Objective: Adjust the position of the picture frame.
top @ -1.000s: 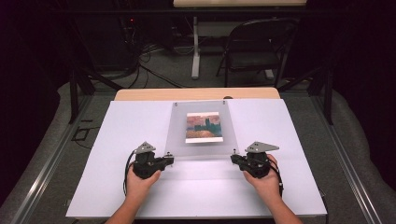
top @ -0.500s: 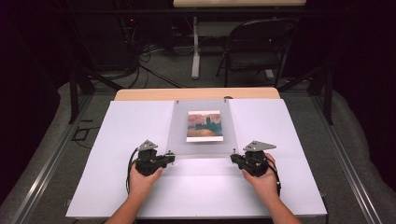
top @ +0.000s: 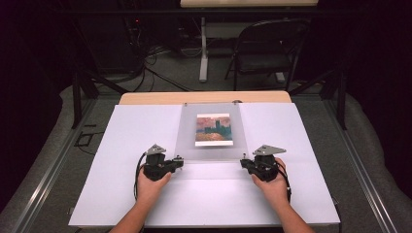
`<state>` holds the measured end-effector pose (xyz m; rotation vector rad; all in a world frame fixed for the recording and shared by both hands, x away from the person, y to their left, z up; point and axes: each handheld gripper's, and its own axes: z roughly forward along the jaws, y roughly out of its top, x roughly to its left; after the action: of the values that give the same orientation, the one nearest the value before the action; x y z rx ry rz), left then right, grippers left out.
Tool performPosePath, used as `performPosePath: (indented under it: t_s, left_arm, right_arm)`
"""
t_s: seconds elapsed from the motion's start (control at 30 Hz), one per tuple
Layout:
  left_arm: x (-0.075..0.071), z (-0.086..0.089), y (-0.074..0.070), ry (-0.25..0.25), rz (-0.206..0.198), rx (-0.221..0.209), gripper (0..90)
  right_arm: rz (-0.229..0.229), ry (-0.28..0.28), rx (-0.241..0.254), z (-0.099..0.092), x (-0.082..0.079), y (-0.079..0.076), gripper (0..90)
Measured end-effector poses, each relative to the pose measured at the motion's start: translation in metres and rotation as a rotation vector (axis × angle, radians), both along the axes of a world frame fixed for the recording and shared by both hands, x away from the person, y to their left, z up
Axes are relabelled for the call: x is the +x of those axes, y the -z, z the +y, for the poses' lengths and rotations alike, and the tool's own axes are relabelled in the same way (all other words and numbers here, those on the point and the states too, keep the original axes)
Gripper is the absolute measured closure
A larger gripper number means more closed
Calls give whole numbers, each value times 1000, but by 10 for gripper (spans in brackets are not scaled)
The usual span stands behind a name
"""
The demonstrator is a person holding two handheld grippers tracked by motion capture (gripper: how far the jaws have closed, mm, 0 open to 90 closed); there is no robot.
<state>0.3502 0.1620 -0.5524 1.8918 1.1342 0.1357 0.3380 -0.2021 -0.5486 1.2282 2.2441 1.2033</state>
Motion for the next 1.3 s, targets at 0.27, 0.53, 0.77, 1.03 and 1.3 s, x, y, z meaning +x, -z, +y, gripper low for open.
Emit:
performPosePath:
  t_s: [0.27, 0.53, 0.77, 1.03, 1.3]
  left_arm:
    - [0, -1, 2, -2, 0, 3, 825]
    - [0, 0, 3, 0, 4, -8, 822]
    - [0, 0, 4, -2, 6, -15, 815]
    - [-1, 2, 4, -11, 17, -34, 778]
    - [-11, 0, -1, -10, -10, -4, 619]
  right_arm:
    - [5, 0, -7, 0, 1, 4, 854]
    - [11, 4, -1, 0, 0, 6, 853]
    - [14, 10, 21, -1, 0, 8, 843]
    - [23, 17, 45, -6, -1, 7, 716]
    - [7, -6, 24, -8, -7, 2, 546]
